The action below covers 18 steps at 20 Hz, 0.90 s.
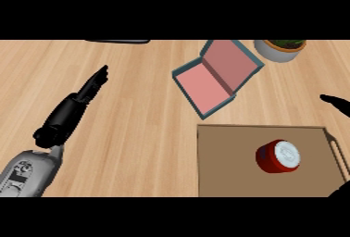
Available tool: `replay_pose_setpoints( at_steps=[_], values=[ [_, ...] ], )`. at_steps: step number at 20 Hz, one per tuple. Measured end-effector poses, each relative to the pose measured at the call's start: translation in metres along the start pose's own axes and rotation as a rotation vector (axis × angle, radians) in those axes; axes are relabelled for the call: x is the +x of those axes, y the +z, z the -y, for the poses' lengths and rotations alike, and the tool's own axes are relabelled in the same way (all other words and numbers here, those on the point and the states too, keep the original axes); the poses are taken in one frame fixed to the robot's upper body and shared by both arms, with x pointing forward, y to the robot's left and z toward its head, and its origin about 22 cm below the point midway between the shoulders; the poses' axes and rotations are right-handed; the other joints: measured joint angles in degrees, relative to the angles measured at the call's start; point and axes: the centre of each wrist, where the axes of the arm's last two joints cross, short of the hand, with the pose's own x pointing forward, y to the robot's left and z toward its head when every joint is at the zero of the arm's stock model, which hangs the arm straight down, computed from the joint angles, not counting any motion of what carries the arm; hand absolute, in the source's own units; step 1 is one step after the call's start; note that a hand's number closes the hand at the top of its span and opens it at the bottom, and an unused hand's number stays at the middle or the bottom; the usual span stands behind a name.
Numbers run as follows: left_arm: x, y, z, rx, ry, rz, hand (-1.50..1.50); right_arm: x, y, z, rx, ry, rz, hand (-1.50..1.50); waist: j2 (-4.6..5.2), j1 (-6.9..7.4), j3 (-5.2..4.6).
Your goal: Pick the can from the tray and place it in the cardboard box
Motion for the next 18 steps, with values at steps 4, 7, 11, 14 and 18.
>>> replay_pose_setpoints(
  at_steps=[4, 7, 11, 14, 18],
  values=[
    [-0.002, -0.001, -0.006, 0.008, 0.002, -0.010, 0.00, 0.007, -0.012, -0.016, 0.015, 0.033, -0.010, -1.50, -0.18, -0.85, 0.03],
    [-0.002, 0.001, 0.000, 0.006, 0.002, -0.010, 0.00, 0.013, -0.020, -0.019, 0.002, 0.053, -0.020, -1.50, -0.33, -1.08, 0.05],
    [-0.001, -0.001, -0.002, 0.019, -0.001, -0.017, 0.00, 0.022, -0.037, -0.030, -0.005, 0.068, -0.025, -1.50, -0.41, -1.57, 0.08],
    [-0.004, 0.000, -0.008, 0.028, 0.001, -0.017, 0.00, 0.030, -0.044, -0.034, -0.001, 0.081, -0.021, -1.50, -0.48, -1.99, 0.09],
    [-0.004, 0.004, -0.013, 0.029, -0.004, -0.024, 0.00, 0.027, -0.061, -0.046, 0.020, 0.111, -0.056, -1.50, -0.60, -2.37, 0.12]
  ],
)
